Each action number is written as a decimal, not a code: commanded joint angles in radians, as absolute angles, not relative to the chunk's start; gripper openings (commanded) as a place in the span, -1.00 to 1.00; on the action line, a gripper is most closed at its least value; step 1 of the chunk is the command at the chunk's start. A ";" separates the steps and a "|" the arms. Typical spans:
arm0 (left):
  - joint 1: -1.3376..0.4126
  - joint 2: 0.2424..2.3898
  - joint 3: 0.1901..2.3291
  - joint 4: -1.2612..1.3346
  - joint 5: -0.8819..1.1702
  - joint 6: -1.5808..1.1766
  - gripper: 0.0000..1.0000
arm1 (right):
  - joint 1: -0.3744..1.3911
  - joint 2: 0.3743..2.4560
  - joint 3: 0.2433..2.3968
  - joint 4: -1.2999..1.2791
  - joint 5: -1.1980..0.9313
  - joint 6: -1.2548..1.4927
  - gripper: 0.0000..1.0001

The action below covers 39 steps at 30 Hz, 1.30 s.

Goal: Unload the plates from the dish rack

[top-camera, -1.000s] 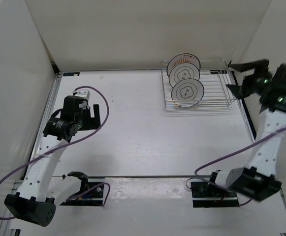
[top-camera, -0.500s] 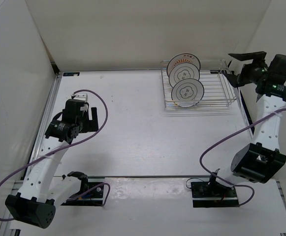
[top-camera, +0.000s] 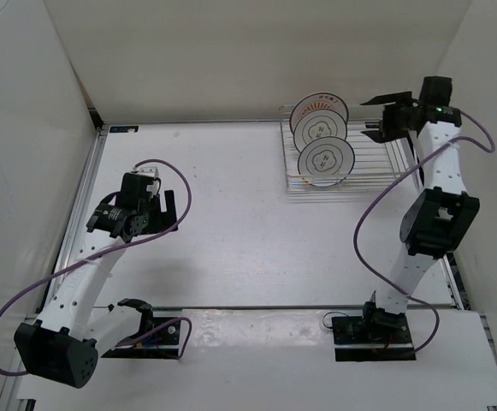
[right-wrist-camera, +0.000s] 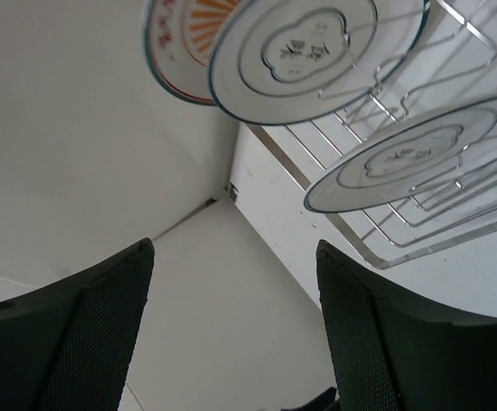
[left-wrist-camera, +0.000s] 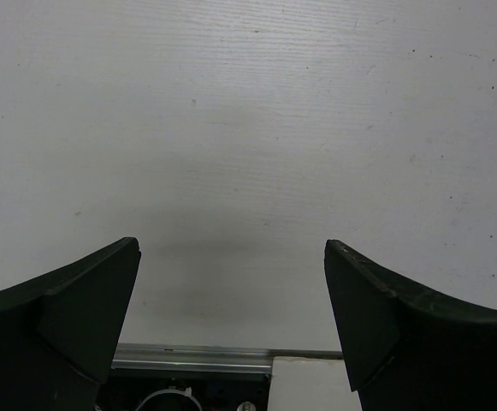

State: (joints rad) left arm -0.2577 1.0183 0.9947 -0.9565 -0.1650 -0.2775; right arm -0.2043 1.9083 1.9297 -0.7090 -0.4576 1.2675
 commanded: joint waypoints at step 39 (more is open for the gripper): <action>-0.261 1.026 0.996 -0.985 -0.212 -0.235 1.00 | -0.006 2.154 1.999 -0.822 -0.350 1.327 -0.26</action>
